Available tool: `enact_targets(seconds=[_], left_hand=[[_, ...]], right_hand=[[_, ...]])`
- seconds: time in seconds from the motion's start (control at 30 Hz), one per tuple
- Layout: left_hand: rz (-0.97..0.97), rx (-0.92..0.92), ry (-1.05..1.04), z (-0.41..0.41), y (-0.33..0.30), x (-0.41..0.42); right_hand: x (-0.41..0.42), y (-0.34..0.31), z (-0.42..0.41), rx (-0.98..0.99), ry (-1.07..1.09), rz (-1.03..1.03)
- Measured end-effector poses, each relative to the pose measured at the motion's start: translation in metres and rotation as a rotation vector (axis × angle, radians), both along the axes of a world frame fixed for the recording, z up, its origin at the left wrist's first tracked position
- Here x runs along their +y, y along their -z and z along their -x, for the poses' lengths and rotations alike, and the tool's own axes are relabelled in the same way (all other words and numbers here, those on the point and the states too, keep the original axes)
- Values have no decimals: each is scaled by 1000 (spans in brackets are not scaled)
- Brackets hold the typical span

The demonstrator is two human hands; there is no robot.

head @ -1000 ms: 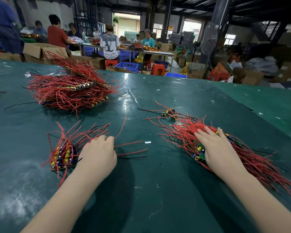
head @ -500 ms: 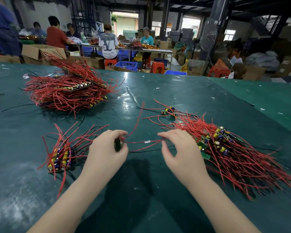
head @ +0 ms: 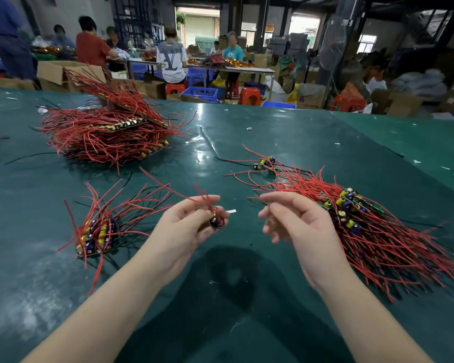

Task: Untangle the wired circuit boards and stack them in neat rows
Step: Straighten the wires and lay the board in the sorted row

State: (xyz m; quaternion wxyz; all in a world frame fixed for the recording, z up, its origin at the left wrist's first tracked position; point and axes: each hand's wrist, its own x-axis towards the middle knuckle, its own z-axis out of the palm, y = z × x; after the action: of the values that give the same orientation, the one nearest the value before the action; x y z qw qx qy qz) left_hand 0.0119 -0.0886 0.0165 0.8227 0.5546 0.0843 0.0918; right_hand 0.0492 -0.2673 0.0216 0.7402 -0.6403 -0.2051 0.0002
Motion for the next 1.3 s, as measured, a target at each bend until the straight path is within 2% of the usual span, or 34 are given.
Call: enact_targets(seconds=[0.1,0.17,0.27,0.57,0.73,0.87,1.0,1.23,1.3], left_hand=[[73,7,117,3,1,-2],[-35,11,187,5,3,-2],[-125,5,268,8,6,-5],[-87,171,323,4,13,-13],[-26,126,396,5,13,-13],[-45,121,392,5,14,-10],[-147,161,339,5,14,-10],[-244,146,212,5,12,-12],[-220,140,180,5,11,-13]], right_hand=[[4,4,3,-165,20,277],[8,7,6,-312,19,430],[8,9,6,-465,-3,534],[5,12,1,-553,125,497],[4,10,1,-516,131,479],[4,9,1,-549,117,504],[1,8,1,-601,121,545],[6,12,5,-515,205,480],[7,12,5,-399,232,394]])
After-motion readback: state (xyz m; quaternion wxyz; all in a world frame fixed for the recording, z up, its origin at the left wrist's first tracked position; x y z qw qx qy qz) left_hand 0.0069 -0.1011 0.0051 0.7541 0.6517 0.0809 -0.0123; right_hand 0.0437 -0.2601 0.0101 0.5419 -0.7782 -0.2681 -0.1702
